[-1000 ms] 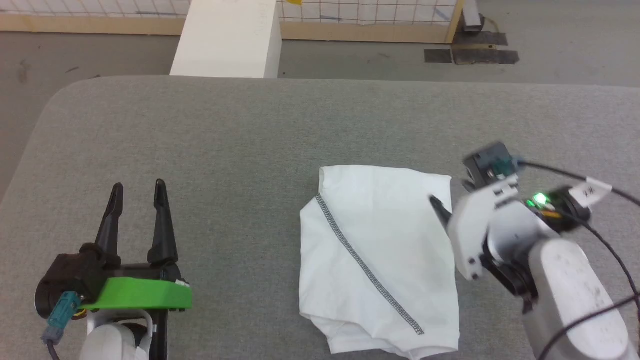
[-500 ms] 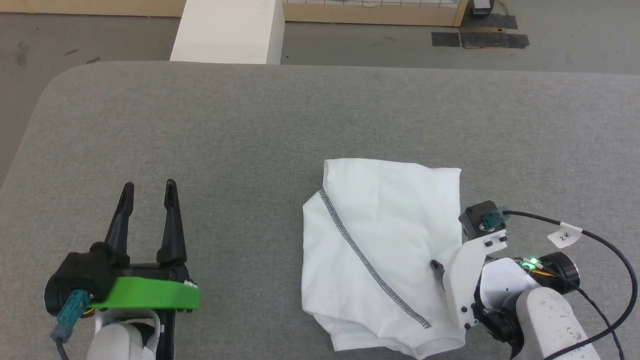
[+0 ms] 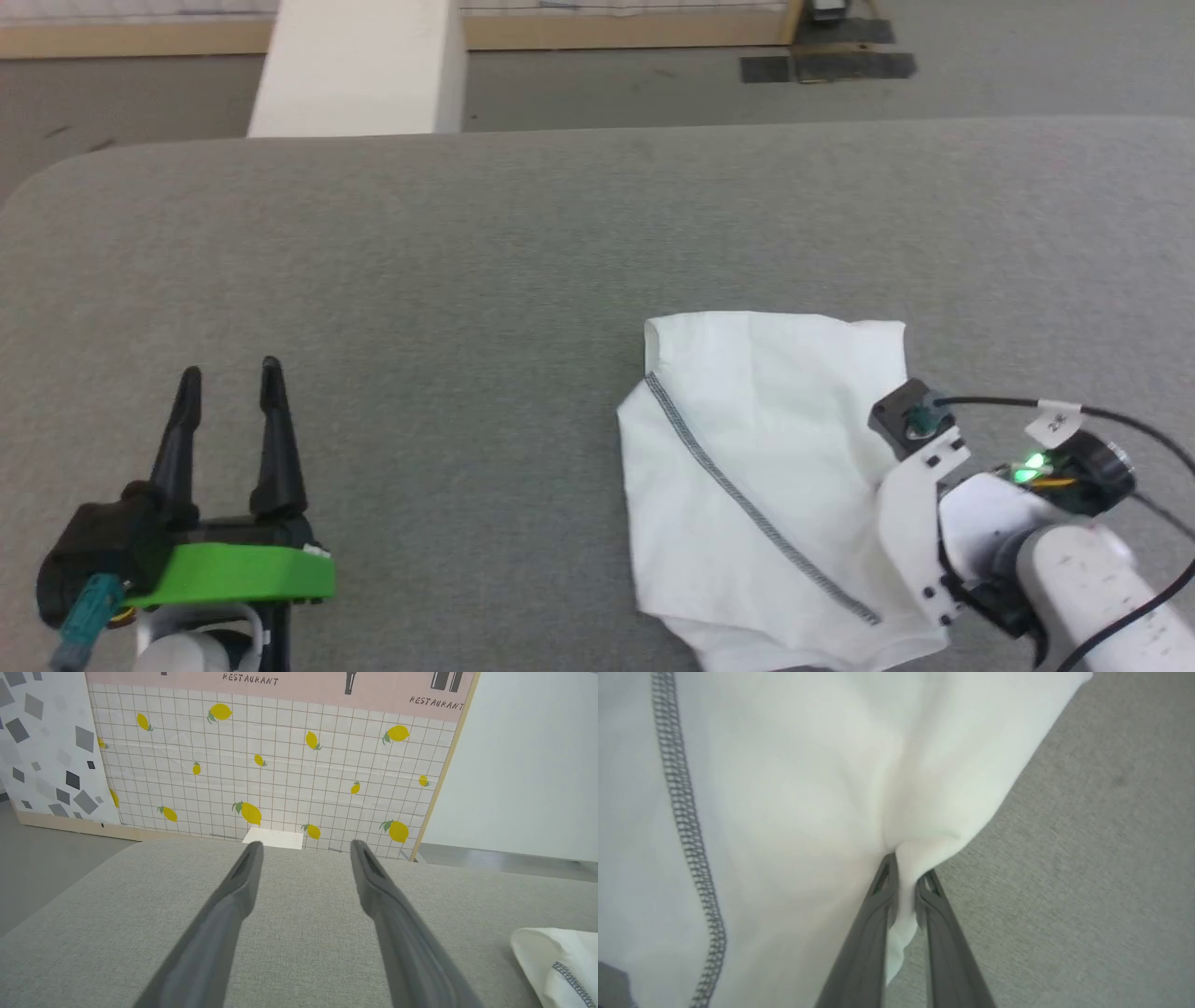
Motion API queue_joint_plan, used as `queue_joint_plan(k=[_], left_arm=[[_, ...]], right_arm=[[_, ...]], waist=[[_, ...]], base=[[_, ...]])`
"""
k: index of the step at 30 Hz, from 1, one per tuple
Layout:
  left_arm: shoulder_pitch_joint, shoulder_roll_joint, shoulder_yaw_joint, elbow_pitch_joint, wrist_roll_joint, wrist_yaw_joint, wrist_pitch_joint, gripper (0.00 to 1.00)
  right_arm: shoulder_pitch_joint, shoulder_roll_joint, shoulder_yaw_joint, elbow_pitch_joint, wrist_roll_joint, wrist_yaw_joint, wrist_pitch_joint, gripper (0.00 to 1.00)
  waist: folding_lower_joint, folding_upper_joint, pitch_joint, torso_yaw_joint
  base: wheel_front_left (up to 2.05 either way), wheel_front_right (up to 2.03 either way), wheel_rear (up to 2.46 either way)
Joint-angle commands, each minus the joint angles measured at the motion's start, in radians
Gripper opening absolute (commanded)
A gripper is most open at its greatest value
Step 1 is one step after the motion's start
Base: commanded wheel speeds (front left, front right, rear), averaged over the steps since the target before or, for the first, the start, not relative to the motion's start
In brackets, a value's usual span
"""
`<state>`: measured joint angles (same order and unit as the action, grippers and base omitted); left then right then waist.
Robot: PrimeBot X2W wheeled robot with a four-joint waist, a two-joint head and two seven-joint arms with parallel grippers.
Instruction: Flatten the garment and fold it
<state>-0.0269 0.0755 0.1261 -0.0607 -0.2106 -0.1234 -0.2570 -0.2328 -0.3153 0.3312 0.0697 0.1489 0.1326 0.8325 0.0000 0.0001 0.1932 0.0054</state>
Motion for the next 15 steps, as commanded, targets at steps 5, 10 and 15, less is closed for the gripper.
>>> queue_joint_plan(k=[5, 10, 15], left_arm=[[0.021, 0.006, 0.045, -0.036, -0.004, -0.002, -0.005, 1.00], [-0.002, 0.029, 0.048, -0.056, 0.005, -0.003, -0.005, 1.00], [-0.042, 0.071, 0.050, -0.096, 0.010, -0.004, 0.001, 1.00]], right_arm=[[-0.134, -0.174, 0.110, -0.017, 0.075, -0.002, 0.013, 0.00], [-0.258, -0.240, 0.147, 0.052, 0.097, -0.002, -0.043, 0.00], [-0.366, -0.295, 0.145, 0.152, 0.076, -0.002, -0.128, 0.00]], waist=[[0.0000, -0.0001, 0.075, -0.259], [0.0000, -0.0001, 0.143, -0.366], [0.0000, -0.0001, 0.232, -0.401]], base=[[0.00, 0.00, 0.00], [0.00, 0.00, 0.00], [0.00, 0.00, 0.00]])
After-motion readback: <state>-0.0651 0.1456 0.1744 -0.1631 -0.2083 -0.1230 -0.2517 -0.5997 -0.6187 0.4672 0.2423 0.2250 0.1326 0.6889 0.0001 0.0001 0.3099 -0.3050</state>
